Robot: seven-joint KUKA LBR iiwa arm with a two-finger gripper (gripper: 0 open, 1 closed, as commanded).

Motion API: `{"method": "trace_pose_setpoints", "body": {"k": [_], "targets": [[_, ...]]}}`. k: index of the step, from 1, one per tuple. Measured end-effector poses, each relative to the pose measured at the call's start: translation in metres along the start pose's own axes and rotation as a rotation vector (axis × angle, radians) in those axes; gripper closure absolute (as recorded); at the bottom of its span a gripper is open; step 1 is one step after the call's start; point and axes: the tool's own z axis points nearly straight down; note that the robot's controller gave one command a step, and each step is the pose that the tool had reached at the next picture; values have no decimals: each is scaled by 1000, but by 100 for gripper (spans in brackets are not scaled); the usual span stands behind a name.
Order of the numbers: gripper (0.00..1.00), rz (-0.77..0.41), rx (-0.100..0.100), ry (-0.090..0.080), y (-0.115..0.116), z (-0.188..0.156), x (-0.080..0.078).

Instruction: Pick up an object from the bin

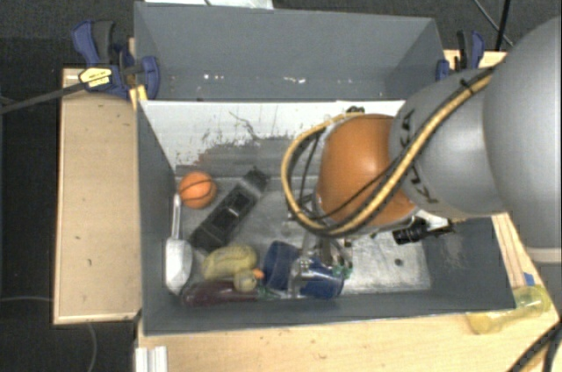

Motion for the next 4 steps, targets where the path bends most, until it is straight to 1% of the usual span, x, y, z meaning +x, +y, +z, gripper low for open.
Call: {"method": "trace_pose_setpoints", "body": {"k": [1, 2, 3, 4], "targets": [[0, -12, 3, 8, 2, -1, 7], [0, -4, 0, 0, 4, -32, 3], [0, 115, -1, 3, 7, 28, 4], [100, 141, -8, -12, 1, 34, 3]]}}
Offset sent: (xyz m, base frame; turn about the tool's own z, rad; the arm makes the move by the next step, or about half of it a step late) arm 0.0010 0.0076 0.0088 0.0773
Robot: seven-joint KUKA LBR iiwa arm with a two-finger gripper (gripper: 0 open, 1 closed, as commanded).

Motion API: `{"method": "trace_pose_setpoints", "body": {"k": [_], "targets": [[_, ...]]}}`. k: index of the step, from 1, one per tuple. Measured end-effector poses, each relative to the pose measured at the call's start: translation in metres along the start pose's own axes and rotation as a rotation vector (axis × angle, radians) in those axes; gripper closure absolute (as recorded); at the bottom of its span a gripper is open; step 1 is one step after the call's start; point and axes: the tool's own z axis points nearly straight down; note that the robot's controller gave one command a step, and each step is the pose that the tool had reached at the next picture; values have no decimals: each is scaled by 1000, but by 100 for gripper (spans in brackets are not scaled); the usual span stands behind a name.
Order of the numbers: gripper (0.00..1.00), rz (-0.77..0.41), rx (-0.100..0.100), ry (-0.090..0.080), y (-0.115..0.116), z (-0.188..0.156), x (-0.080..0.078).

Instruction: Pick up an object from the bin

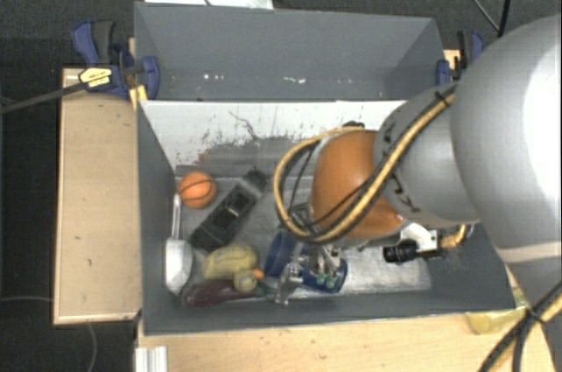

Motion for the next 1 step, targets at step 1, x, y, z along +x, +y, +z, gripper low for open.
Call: {"method": "trace_pose_setpoints", "body": {"k": [1], "targets": [[100, 3, 1, 1, -2, -1, 1]]}}
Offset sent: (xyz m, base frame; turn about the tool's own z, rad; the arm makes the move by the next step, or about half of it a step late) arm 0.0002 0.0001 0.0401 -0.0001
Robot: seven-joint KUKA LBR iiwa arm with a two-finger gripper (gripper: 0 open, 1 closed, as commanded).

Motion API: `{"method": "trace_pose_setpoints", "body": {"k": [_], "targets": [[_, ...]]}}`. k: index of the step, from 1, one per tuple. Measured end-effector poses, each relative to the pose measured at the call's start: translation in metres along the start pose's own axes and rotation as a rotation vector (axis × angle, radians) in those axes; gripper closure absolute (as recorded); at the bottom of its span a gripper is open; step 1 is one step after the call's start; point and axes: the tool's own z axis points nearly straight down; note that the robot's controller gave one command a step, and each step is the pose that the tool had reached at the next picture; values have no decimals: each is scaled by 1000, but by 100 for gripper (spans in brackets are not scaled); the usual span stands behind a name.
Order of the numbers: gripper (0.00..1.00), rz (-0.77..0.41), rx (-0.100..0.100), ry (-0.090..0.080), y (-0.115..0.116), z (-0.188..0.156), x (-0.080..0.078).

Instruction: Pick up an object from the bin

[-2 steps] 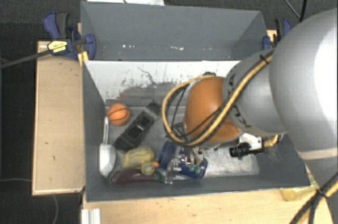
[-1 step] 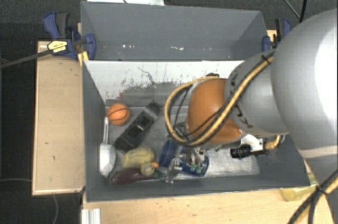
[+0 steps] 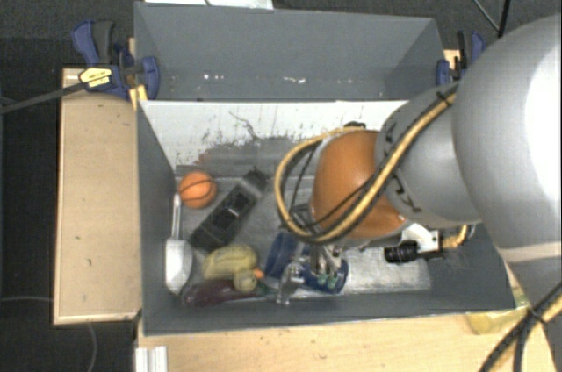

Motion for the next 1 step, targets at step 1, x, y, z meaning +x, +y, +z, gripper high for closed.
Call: {"method": "trace_pose_setpoints", "body": {"k": [1], "targets": [[100, 0, 3, 4, 0, -3, 1]]}}
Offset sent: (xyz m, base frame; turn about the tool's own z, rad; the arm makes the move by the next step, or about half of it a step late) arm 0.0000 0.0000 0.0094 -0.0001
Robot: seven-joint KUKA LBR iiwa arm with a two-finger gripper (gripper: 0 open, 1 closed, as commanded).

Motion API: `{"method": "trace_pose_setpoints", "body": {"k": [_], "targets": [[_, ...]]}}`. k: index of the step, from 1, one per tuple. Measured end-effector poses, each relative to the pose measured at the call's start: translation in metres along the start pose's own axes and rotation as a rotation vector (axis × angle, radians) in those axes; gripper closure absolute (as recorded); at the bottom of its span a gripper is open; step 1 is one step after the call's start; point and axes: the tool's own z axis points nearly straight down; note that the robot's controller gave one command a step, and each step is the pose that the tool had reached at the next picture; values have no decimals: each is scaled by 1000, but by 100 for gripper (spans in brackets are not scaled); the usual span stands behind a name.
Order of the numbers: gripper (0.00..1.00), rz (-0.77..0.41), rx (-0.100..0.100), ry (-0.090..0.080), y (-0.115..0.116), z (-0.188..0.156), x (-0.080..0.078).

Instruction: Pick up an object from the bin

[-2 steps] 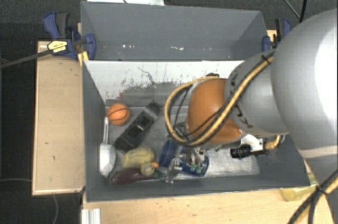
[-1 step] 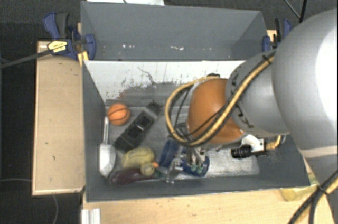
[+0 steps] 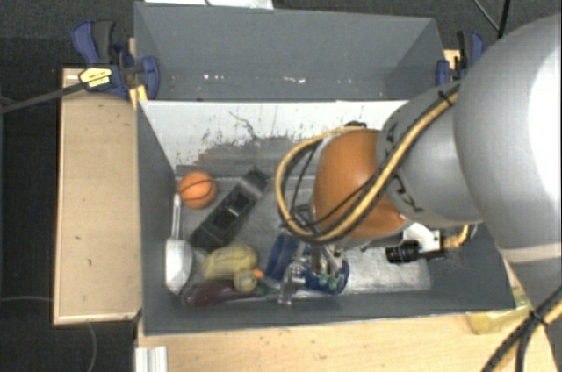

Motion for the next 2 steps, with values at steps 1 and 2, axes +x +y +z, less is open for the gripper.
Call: {"method": "trace_pose_setpoints", "body": {"k": [1, 2], "targets": [[100, 0, 6, 8, -2, -11, 2], [100, 0, 8, 13, -2, -21, 2]]}}
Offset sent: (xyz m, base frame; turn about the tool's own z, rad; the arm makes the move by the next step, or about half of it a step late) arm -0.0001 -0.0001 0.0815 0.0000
